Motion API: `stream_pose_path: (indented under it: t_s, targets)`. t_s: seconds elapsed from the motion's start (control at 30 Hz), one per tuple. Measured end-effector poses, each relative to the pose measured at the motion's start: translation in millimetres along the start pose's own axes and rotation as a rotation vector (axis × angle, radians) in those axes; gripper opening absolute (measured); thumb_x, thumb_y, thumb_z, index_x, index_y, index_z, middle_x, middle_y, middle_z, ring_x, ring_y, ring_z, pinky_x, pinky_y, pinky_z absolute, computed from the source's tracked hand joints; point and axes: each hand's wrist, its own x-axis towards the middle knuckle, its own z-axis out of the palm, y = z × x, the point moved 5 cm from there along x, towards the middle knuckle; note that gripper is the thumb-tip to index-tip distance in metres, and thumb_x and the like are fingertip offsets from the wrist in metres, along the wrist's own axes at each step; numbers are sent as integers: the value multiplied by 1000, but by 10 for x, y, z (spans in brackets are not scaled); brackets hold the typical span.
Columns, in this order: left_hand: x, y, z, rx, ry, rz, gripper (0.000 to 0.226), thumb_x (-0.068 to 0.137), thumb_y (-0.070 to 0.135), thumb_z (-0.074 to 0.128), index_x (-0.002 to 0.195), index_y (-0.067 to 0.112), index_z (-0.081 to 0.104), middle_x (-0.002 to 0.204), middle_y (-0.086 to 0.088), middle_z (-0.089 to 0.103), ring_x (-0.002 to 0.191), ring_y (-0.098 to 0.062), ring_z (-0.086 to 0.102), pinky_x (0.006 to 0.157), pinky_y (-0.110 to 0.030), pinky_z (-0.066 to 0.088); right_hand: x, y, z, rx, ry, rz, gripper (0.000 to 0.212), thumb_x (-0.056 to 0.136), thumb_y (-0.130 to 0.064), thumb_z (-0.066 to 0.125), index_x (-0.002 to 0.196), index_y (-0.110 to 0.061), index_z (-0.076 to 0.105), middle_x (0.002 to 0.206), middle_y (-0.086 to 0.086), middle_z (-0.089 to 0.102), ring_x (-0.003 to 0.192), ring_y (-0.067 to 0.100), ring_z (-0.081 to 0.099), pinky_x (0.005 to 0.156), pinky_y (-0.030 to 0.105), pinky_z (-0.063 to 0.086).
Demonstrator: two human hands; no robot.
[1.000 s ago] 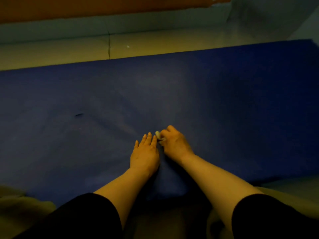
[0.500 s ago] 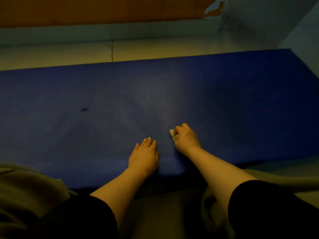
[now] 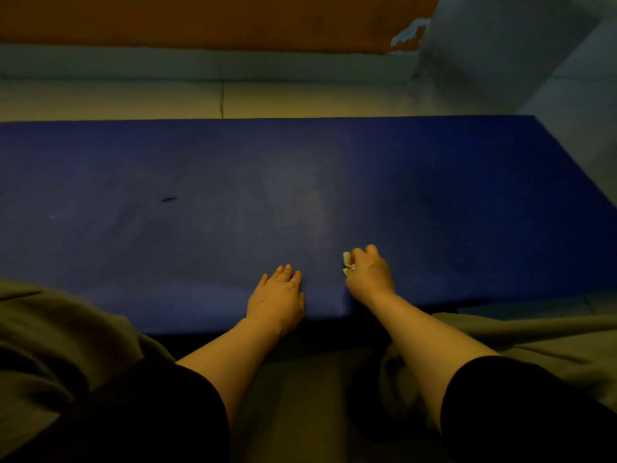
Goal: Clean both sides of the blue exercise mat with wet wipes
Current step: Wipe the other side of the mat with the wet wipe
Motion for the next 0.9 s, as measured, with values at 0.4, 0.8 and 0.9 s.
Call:
stream_pose_path:
  t_s: [0.4, 0.8, 0.9]
  targets:
    - [-115, 17, 28, 19, -3, 13, 54, 107, 30, 25, 155, 12, 9, 162, -9, 3, 149, -25, 4, 121, -44, 6, -288, 186, -64, 16, 74, 83, 19, 94, -17, 49, 98, 0, 56, 114, 20, 46, 93, 40, 52, 79, 42, 41]
    - [-166, 89, 8, 29, -38, -14, 57, 105, 26, 34, 155, 11, 8, 162, -9, 3, 149, -28, 3, 120, -48, 6, -409, 256, -96, 80, 123, 86, 20, 92, -18, 53, 95, 1, 59, 110, 21, 48, 92, 41, 53, 76, 39, 39]
    - [-180, 83, 3, -6, -29, -6, 56, 104, 19, 38, 154, 12, 15, 162, -9, 8, 149, -28, 5, 120, -49, 7, -524, -1, -14, 40, 62, -40, 15, 89, -15, 55, 97, -2, 58, 112, 18, 47, 94, 38, 53, 76, 38, 39]
